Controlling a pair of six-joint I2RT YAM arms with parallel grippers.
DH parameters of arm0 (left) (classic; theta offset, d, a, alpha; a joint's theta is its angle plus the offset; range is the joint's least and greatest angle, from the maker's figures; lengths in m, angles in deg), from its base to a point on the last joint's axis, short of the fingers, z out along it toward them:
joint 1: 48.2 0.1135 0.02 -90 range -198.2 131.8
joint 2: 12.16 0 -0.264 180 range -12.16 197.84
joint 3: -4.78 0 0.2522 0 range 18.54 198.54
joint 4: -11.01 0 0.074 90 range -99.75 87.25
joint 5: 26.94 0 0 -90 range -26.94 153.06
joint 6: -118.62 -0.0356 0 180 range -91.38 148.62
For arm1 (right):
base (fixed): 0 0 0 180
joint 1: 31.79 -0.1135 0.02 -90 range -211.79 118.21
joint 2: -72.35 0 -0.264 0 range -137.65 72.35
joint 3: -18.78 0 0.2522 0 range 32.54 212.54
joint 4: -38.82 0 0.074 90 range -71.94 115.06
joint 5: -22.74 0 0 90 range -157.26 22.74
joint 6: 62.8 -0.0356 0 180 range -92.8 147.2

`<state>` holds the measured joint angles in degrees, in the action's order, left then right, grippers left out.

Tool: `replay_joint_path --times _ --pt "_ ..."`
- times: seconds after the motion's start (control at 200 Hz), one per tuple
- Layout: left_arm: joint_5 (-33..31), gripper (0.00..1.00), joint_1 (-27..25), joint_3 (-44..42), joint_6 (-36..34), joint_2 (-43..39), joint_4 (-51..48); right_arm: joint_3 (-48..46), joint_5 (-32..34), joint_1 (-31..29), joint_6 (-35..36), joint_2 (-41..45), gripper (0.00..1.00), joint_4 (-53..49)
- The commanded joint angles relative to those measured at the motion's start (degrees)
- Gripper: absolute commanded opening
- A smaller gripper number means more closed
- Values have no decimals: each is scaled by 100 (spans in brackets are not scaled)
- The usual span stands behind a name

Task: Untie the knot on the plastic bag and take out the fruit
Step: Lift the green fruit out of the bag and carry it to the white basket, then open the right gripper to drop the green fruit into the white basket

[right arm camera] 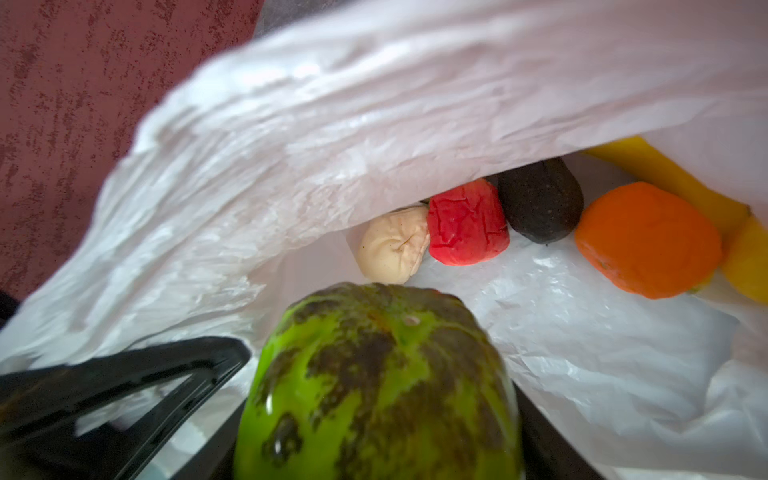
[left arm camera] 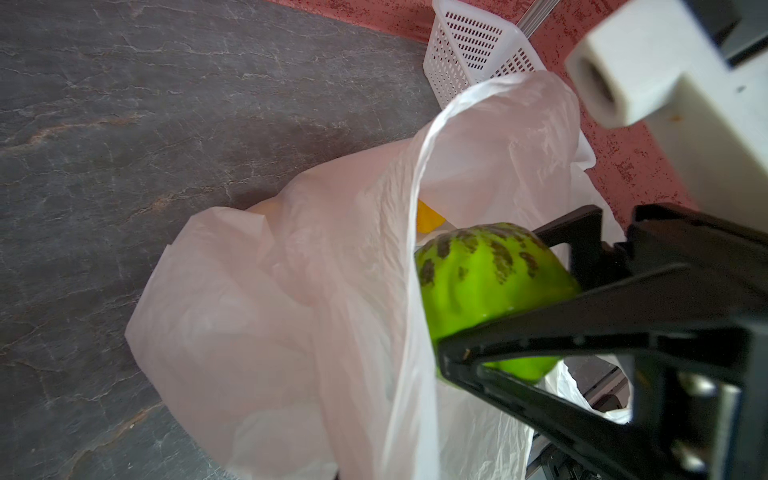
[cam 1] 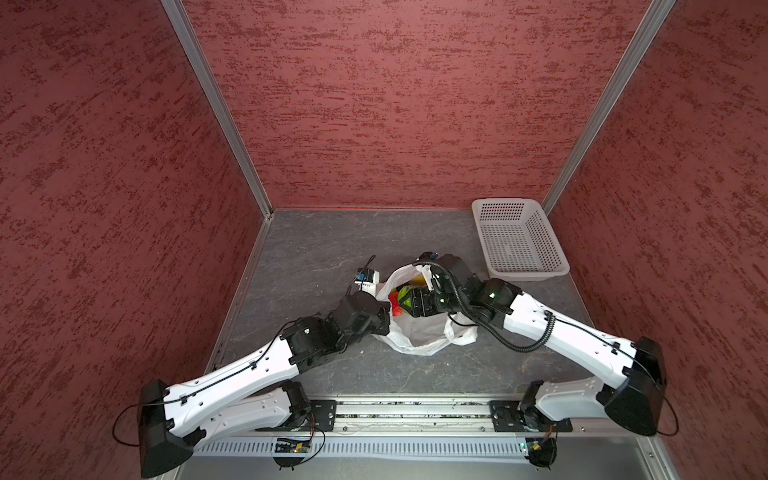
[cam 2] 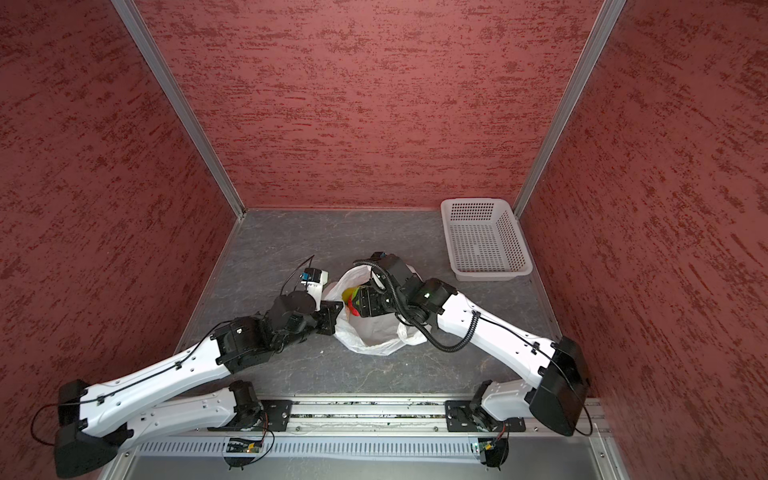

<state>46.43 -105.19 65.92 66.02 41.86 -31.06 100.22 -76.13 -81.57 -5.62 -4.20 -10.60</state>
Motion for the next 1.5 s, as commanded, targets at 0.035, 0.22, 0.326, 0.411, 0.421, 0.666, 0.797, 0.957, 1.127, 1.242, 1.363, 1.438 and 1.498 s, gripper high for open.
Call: replay_joint_path --times 0.035,0.22,0.326,0.411,0.421,0.666,0.797,0.957,1.127,1.242,1.363,1.438,1.498 --pt "-35 0 76 114 -111 -119 38 469 -46 -31 -65 295 51 -690" --pt "1 0 144 158 -127 -116 16 895 156 104 -57 559 50 -1281" --pt "44 0 161 169 -146 -119 12 1128 157 511 55 640 49 -1527" --pt "92 0 165 150 -155 -115 6 1337 157 962 273 642 49 -1705" --pt "101 0 167 154 -150 -116 7 1367 157 1034 308 635 49 -1724" --pt "359 0 146 53 -157 -108 11 1856 230 2886 1044 365 49 -1814" --pt "418 0 90 -12 -170 -179 -3 1787 328 3776 1230 106 48 -1425" --pt "440 0 68 -50 -206 -314 10 1572 500 4685 1339 -465 48 -617" --pt "454 0 52 -50 -257 -340 13 1513 631 5281 1392 -1379 49 94" --pt "497 0 43 -102 -252 -325 95 1710 711 5457 1421 -2073 49 322" --pt "552 0 21 -111 -197 -255 97 1987 871 5482 1480 -2719 48 314" --pt "545 0 -25 -116 -175 -251 68 2087 916 5488 1489 -3003 49 284" --pt "524 0 -53 -136 -142 -265 34 2121 960 5489 1497 -3183 50 247"
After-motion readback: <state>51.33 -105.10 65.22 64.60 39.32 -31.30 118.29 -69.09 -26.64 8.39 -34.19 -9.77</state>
